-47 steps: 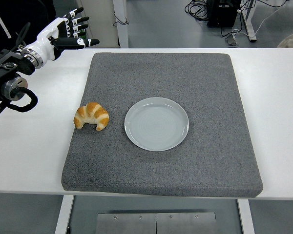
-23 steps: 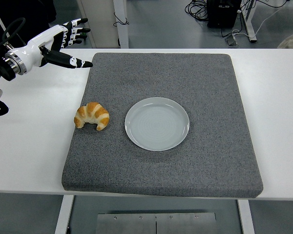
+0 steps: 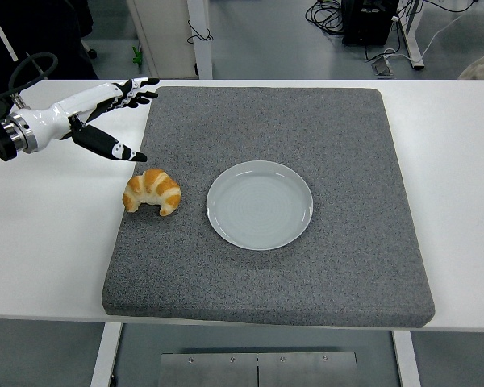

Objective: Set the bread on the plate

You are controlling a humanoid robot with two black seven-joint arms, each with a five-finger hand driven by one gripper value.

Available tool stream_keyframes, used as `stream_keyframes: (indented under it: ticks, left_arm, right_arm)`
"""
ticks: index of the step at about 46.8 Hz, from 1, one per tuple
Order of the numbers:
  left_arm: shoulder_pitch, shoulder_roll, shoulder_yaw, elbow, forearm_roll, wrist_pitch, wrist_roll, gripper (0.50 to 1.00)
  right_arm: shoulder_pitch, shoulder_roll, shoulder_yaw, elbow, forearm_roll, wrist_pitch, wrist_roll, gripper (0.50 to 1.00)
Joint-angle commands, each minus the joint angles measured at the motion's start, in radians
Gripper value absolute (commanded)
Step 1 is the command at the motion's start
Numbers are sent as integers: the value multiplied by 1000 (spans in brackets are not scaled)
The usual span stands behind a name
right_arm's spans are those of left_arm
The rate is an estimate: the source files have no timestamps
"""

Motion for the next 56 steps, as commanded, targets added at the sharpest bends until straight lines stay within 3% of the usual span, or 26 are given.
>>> stream_keyframes:
  ticks: [1,20,37,48,56]
  left_arm:
    - [9,9,7,0,35,1,0,968]
    - [54,9,12,-1,190,60,-2,968]
    - [103,-12,44,-20,294,169,-3,966]
    - [98,-38,155,-18,316,299,-5,966]
    - [95,-55,162,-15,314,311,-3,966]
  right_arm:
    - [0,0,0,0,0,0,0,1000]
    - [0,0,0,0,0,0,0,1000]
    - [0,0,0,0,0,0,0,1000]
    - [0,0,0,0,0,0,0,1000]
    - [0,0,0,0,0,0,0,1000]
